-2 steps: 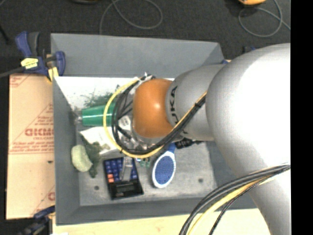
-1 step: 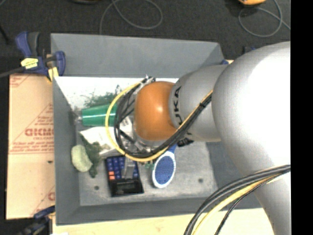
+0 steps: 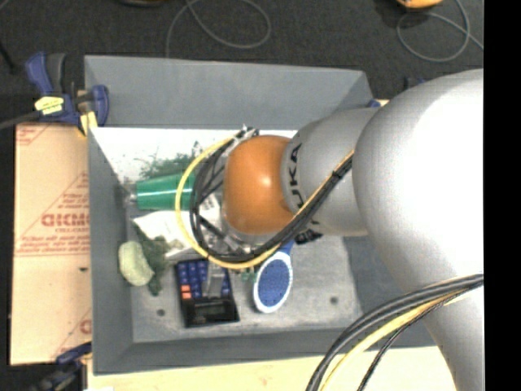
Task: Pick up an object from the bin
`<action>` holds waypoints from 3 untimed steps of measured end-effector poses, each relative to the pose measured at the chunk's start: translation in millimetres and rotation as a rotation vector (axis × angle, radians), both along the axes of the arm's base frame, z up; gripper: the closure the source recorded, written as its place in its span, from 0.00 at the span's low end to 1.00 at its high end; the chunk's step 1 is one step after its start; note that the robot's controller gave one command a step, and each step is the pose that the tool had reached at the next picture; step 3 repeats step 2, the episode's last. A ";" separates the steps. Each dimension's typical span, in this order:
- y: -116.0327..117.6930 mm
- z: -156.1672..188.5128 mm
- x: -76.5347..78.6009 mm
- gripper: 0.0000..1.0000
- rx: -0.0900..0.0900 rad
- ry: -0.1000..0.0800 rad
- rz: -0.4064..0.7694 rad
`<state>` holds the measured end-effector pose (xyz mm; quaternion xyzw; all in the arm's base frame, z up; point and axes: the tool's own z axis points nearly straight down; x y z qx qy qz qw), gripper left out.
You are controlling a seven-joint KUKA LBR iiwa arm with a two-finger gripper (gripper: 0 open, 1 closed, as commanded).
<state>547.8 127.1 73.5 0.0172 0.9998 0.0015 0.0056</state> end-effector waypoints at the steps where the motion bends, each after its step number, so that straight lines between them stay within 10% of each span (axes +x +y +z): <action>1: -0.2 2.5 -0.4 1.00 0.000 0.002 -0.001; 3: -0.6 12.0 -1.2 1.00 -0.002 0.007 -0.001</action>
Offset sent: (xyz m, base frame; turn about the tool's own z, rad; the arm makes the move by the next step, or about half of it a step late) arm -0.0001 0.0000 0.0101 0.0000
